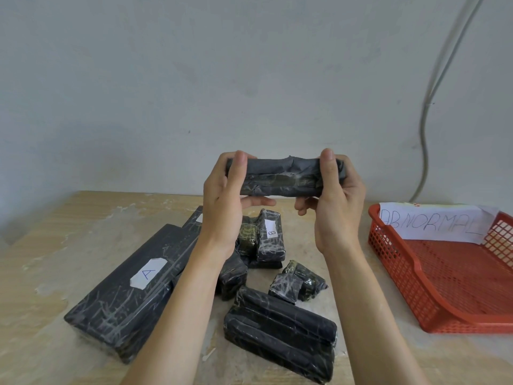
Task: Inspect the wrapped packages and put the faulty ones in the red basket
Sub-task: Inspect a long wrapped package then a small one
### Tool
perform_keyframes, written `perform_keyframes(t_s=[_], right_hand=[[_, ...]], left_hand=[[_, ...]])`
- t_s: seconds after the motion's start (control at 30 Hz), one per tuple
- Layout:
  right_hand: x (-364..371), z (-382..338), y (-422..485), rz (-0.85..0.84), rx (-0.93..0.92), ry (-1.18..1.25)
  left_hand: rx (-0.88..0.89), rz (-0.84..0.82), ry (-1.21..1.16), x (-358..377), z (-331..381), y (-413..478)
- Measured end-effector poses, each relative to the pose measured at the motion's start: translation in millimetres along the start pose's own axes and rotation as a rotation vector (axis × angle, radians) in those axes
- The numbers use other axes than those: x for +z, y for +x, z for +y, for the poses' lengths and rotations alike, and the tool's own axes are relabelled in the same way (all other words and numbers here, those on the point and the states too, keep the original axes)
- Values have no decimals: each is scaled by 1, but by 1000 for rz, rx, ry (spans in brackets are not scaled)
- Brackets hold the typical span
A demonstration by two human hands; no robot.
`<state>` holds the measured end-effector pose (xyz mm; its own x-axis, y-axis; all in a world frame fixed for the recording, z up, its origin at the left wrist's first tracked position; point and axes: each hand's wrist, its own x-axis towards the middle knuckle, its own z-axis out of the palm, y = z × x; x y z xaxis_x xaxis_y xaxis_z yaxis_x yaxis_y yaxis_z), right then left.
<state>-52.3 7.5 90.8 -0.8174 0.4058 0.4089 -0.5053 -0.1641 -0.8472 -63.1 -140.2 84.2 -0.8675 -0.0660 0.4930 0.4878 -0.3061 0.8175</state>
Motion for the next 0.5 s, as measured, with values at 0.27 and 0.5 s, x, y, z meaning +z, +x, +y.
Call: perform_keyframes(t_s=[0.27, 0.5], right_hand=[[5, -1, -7, -45, 15, -59], [3, 2, -5, -115, 36, 2]], left_hand=[[-51, 90, 53, -2, 2, -1], [-40, 74, 99, -4, 5, -1]])
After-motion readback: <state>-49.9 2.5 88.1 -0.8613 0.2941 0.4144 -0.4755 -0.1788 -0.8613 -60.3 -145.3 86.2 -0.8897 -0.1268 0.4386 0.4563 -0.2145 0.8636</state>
